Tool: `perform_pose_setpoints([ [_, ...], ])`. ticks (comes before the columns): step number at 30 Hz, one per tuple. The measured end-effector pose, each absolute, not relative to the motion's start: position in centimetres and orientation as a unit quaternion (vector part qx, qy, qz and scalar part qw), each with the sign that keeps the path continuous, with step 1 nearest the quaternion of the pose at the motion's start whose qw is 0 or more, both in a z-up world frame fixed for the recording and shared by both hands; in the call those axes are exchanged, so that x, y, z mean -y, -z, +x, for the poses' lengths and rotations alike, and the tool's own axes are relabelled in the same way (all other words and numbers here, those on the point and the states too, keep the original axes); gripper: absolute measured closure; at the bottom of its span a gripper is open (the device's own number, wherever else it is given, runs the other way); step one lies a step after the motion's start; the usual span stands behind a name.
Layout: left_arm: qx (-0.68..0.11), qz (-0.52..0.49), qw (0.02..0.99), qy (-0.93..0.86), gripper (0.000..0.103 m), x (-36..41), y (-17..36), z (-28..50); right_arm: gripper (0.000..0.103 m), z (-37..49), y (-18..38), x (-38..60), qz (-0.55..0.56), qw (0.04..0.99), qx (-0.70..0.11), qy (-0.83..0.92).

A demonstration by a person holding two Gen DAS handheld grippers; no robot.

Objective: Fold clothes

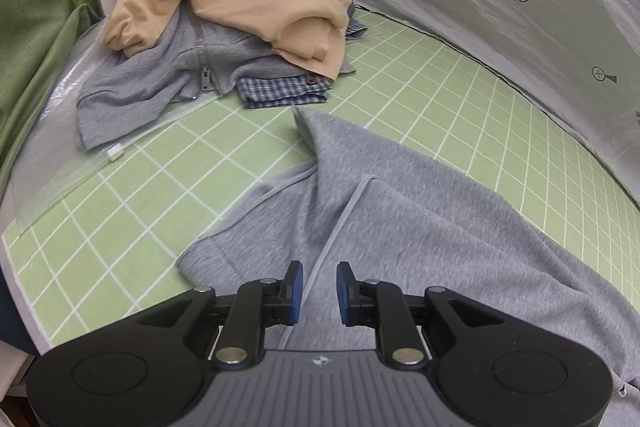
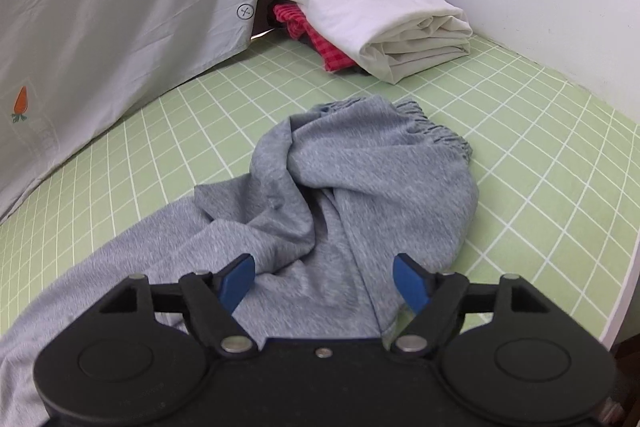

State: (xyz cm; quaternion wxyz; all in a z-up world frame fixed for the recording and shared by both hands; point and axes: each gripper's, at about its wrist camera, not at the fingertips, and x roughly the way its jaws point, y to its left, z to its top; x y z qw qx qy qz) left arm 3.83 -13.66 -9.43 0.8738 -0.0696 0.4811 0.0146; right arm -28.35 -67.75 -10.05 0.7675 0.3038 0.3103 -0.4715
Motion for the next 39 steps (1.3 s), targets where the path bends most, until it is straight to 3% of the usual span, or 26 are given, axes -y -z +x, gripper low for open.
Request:
perform_pose_setpoints([
  [7,-0.506,-0.051,0.861,-0.009,0.082,17.1,11.5,8.6,0.029,-26.1,9.0,72.9,0.353,0.751,-0.244,0.502],
  [12,-0.519,-0.033,0.854,-0.020,0.078,18.4,13.1,10.6,0.052,-23.6,9.9,74.2,0.337,0.754,-0.271,0.495],
  [16,-0.510,-0.015,0.860,-0.016,0.075,19.0,13.2,10.8,0.063,-21.7,10.9,74.8,0.320,0.754,-0.302,0.488],
  [18,-0.508,-0.006,0.861,-0.017,0.076,19.2,13.2,10.7,0.077,-20.8,11.3,75.1,0.312,0.754,-0.317,0.484],
  [19,-0.507,-0.004,0.862,-0.019,0.076,19.3,13.2,10.7,0.079,-20.3,11.6,75.3,0.307,0.753,-0.325,0.482],
  [22,-0.502,-0.007,0.865,-0.017,0.077,19.5,13.1,10.5,0.083,-19.9,11.2,74.8,0.283,0.763,-0.334,0.475],
  [25,-0.502,-0.004,0.865,0.000,0.090,19.9,13.0,10.2,0.098,-20.1,11.1,74.4,0.292,0.770,-0.334,0.458],
  [30,-0.494,0.000,0.870,0.016,0.100,20.2,12.7,9.7,0.101,-20.3,10.2,72.9,0.272,0.784,-0.325,0.455],
  [39,-0.461,0.002,0.888,0.006,0.101,18.9,10.4,8.8,0.102,-21.9,7.9,73.0,0.268,0.788,-0.290,0.472],
])
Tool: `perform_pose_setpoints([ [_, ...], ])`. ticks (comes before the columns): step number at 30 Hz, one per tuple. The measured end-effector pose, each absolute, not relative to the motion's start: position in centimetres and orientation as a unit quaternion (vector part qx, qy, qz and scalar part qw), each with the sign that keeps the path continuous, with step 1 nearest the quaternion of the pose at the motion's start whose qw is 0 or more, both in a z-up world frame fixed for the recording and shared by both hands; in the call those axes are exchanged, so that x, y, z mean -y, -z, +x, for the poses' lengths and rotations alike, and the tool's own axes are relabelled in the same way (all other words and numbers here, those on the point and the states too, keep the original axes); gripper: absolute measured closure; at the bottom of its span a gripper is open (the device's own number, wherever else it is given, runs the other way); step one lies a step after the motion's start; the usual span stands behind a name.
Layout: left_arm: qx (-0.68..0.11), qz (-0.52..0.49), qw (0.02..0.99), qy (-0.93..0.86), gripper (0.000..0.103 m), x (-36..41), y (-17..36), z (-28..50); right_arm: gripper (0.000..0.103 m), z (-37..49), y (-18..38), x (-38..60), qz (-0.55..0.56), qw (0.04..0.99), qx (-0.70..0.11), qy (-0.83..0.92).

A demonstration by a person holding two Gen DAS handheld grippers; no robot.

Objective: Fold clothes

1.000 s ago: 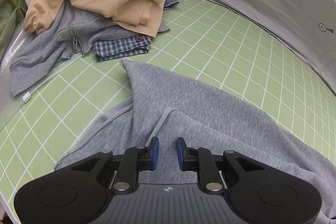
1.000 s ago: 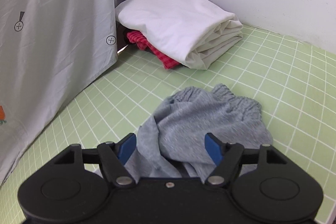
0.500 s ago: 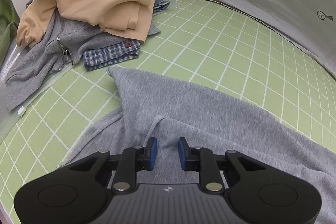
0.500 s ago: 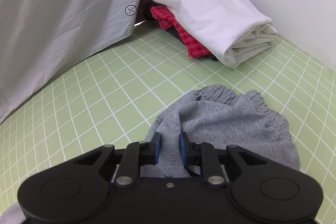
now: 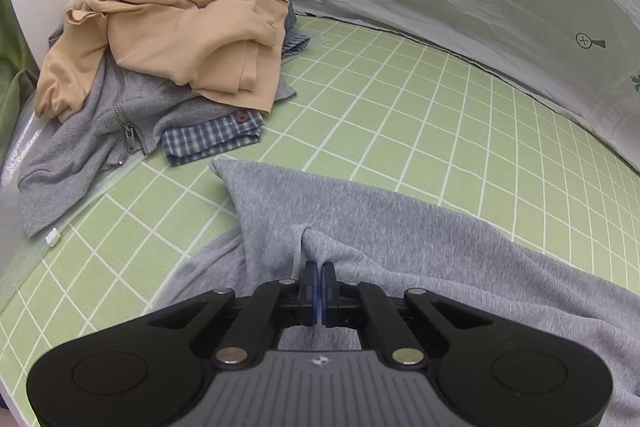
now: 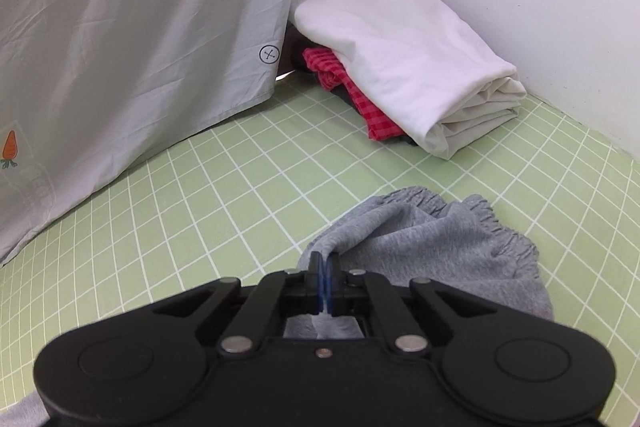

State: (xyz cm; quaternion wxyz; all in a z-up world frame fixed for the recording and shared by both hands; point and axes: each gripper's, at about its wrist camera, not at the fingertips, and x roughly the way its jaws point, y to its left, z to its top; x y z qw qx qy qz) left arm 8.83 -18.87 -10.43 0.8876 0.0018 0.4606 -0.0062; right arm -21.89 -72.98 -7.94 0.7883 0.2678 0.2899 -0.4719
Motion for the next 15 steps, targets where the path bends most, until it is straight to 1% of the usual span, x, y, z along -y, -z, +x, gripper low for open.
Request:
perform_pose_setpoints([
  [4,-0.444,-0.044,0.895,-0.004,0.101,16.7,7.4,9.0,0.102,-22.8,6.5,73.1,0.267,0.789,-0.270,0.483],
  [8,-0.421,-0.068,0.904,-0.018,0.101,15.0,4.6,10.7,0.102,-22.8,4.3,73.4,0.244,0.796,-0.249,0.494],
  [10,-0.415,-0.081,0.906,-0.030,0.101,14.2,4.1,12.1,0.102,-22.4,3.5,74.0,0.234,0.797,-0.242,0.501],
  [14,-0.402,-0.107,0.908,-0.056,0.101,12.7,3.0,15.1,0.102,-21.0,4.0,76.1,0.240,0.791,-0.242,0.508],
  [15,-0.399,-0.101,0.909,-0.057,0.101,12.7,3.0,15.9,0.102,-20.5,4.4,76.7,0.244,0.790,-0.246,0.506],
])
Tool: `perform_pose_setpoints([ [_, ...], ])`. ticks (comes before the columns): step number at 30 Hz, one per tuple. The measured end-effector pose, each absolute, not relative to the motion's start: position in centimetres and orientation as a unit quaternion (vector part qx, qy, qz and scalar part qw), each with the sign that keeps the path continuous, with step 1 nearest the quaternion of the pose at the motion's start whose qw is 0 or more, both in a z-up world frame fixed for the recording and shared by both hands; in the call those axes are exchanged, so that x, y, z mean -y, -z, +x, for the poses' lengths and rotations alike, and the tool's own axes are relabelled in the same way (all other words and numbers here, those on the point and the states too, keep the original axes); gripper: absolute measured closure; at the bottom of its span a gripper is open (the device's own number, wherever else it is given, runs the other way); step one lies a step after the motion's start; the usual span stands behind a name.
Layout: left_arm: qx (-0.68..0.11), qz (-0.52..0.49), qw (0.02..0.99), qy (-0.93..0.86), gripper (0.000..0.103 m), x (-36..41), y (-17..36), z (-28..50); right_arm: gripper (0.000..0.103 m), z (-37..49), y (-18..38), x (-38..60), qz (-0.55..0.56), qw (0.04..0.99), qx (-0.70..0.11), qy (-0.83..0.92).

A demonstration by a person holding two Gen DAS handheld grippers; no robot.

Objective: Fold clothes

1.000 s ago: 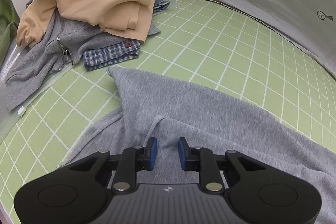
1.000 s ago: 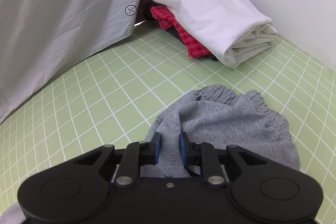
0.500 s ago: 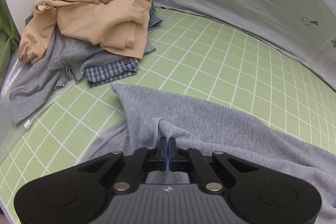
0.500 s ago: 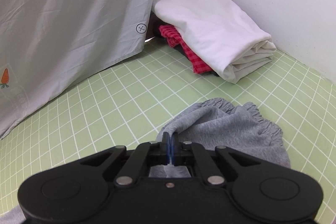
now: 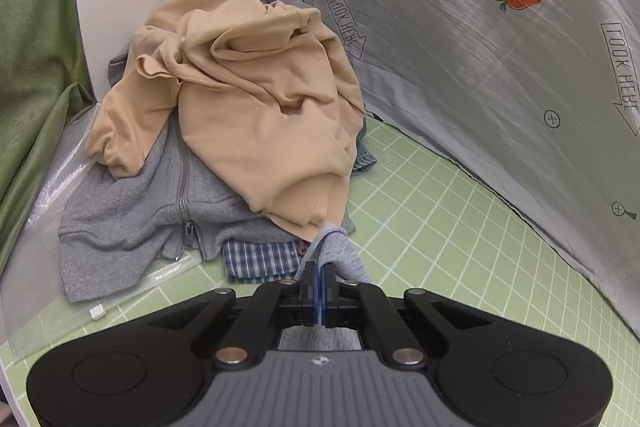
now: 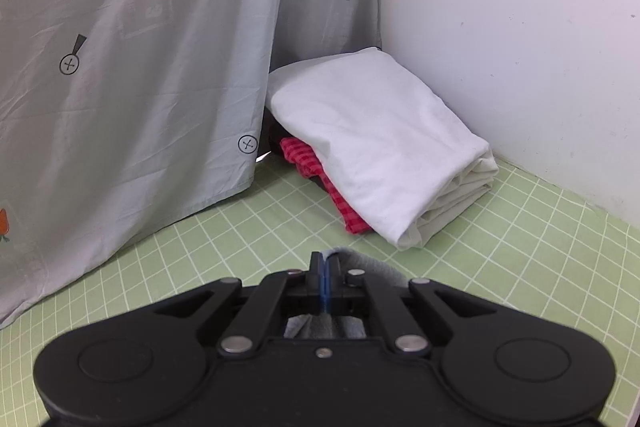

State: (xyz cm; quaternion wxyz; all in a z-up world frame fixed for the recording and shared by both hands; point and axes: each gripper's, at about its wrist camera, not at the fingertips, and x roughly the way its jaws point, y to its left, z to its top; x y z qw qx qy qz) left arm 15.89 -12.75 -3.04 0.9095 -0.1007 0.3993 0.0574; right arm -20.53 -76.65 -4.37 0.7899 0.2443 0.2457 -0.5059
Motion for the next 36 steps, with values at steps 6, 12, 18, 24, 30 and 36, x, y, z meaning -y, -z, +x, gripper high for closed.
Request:
perform_pose_setpoints([
  [6,-0.453,-0.050,0.888,-0.071,0.083,14.2,6.6,19.8,0.076,-17.1,7.0,79.3,0.273,0.770,-0.298,0.493],
  [12,-0.463,-0.092,0.877,-0.086,0.056,12.8,8.4,15.2,0.048,-19.5,8.4,74.6,0.283,0.760,-0.321,0.489],
  [18,-0.512,-0.121,0.840,-0.132,0.045,10.6,11.5,9.4,0.043,-23.4,10.1,69.5,0.316,0.736,-0.348,0.487],
  [24,-0.529,-0.158,0.827,-0.110,0.045,10.5,12.9,6.9,0.035,-25.1,12.6,67.1,0.387,0.706,-0.366,0.466],
  [30,-0.531,-0.130,0.833,-0.088,0.095,11.1,12.5,7.3,0.068,-24.0,13.5,66.1,0.384,0.713,-0.387,0.441],
  [36,-0.490,-0.156,0.853,-0.082,0.097,8.9,10.1,7.3,0.101,-25.8,11.4,66.1,0.361,0.746,-0.352,0.436],
])
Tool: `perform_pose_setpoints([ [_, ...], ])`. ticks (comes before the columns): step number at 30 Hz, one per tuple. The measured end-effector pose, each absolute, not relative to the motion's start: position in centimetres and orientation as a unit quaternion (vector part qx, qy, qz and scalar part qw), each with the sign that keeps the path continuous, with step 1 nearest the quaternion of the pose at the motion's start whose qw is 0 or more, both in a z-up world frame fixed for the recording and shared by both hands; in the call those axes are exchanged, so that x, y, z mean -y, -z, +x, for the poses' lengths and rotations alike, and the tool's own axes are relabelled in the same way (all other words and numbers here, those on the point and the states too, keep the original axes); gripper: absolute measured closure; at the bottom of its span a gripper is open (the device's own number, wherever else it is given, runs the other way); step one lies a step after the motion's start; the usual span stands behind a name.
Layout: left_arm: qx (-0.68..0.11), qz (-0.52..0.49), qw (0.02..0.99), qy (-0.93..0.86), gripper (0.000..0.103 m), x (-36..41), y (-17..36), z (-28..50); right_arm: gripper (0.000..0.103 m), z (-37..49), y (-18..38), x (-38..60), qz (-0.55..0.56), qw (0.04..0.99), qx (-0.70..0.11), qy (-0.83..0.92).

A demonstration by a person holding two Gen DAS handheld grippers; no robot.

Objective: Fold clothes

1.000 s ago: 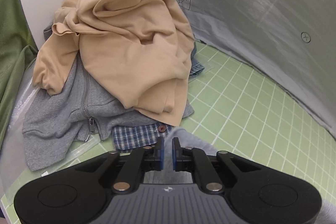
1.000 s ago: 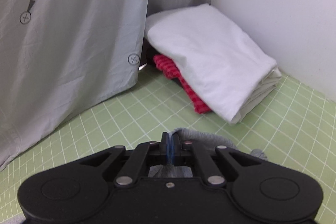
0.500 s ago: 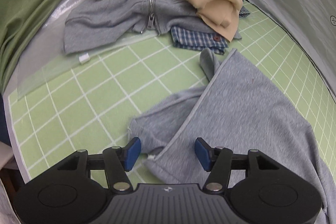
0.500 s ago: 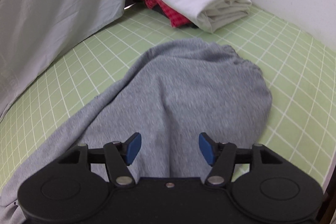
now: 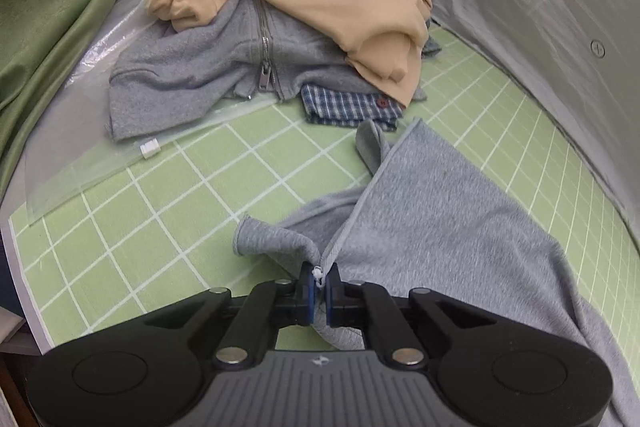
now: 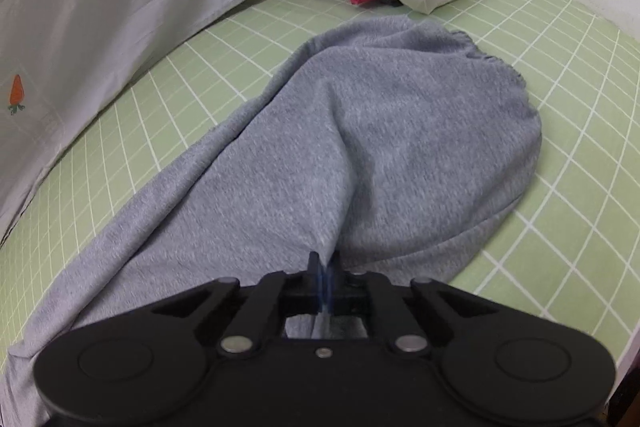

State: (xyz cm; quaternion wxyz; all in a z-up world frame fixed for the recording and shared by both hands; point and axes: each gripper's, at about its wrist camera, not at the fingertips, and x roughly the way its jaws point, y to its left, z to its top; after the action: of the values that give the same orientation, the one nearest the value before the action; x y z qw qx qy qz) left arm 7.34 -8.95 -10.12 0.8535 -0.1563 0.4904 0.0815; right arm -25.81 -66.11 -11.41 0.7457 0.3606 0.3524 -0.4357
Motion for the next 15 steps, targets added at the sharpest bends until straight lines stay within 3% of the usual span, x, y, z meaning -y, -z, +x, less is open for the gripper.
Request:
perform_pose_setpoints([
  [5,-0.478,-0.199,0.852,-0.076,0.097,7.1,9.0,7.1,0.101,-26.3,11.1,65.1,0.338,0.753,-0.362,0.433],
  [7,-0.495,-0.182,0.847,-0.067,0.097,7.3,9.7,7.0,0.095,-26.0,11.2,64.3,0.323,0.756,-0.375,0.428],
  [9,-0.509,-0.155,0.844,-0.066,0.097,7.5,10.8,6.5,0.079,-25.7,11.4,63.5,0.308,0.759,-0.388,0.422],
  [13,-0.517,-0.157,0.839,-0.061,0.097,7.0,11.9,5.5,0.065,-25.2,11.7,61.9,0.279,0.764,-0.412,0.411],
  [15,-0.517,-0.155,0.840,-0.056,0.096,6.8,12.0,5.1,0.046,-25.2,11.9,61.2,0.269,0.764,-0.423,0.406],
])
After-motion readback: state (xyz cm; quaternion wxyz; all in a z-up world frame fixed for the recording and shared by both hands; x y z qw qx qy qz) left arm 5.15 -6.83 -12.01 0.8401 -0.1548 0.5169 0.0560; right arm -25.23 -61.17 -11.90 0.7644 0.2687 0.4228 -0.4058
